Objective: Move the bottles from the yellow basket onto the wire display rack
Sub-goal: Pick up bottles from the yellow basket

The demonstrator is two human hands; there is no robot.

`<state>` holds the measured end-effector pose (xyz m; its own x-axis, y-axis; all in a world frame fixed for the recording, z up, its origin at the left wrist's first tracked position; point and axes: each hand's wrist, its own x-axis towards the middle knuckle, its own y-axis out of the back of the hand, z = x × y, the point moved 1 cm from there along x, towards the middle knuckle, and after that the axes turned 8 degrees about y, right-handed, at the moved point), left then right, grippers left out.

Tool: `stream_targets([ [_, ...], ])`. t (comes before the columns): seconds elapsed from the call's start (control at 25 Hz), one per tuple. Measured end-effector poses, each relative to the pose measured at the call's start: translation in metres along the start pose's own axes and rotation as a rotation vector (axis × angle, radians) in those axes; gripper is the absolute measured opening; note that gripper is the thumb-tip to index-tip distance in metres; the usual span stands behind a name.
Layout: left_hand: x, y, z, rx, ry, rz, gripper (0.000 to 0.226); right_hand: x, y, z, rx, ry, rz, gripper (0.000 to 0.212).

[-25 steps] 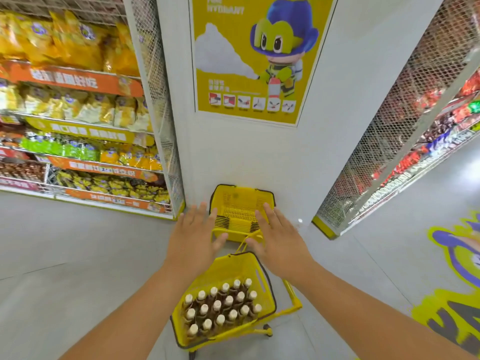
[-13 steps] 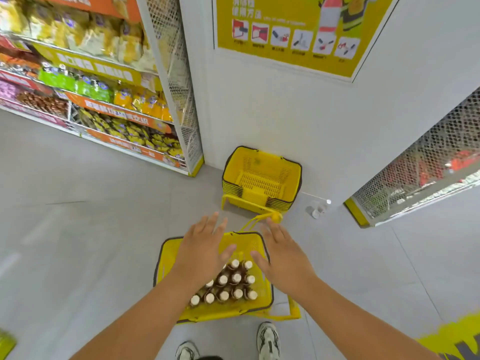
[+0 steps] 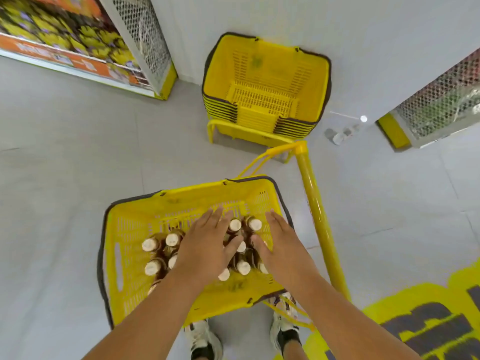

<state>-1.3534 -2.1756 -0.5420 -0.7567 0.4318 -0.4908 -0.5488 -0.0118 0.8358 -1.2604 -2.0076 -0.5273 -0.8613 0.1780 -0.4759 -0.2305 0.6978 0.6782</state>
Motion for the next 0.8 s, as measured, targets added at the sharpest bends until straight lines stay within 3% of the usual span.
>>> stream_targets([
  [0.24, 0.057, -0.075, -0.024, -0.075, -0.014, -0.110, 0.076, 0.048, -0.060, 0.038, 0.109, -0.055, 0.040, 0.071],
  [0.52, 0.094, -0.098, -0.035, -0.061, -0.036, -0.157, 0.078, 0.079, -0.093, 0.059, 0.206, -0.126, 0.058, 0.066],
  [0.8, 0.114, -0.104, -0.027, -0.037, -0.057, -0.136, 0.035, 0.095, -0.110, 0.069, 0.413, -0.268, 0.149, 0.064],
])
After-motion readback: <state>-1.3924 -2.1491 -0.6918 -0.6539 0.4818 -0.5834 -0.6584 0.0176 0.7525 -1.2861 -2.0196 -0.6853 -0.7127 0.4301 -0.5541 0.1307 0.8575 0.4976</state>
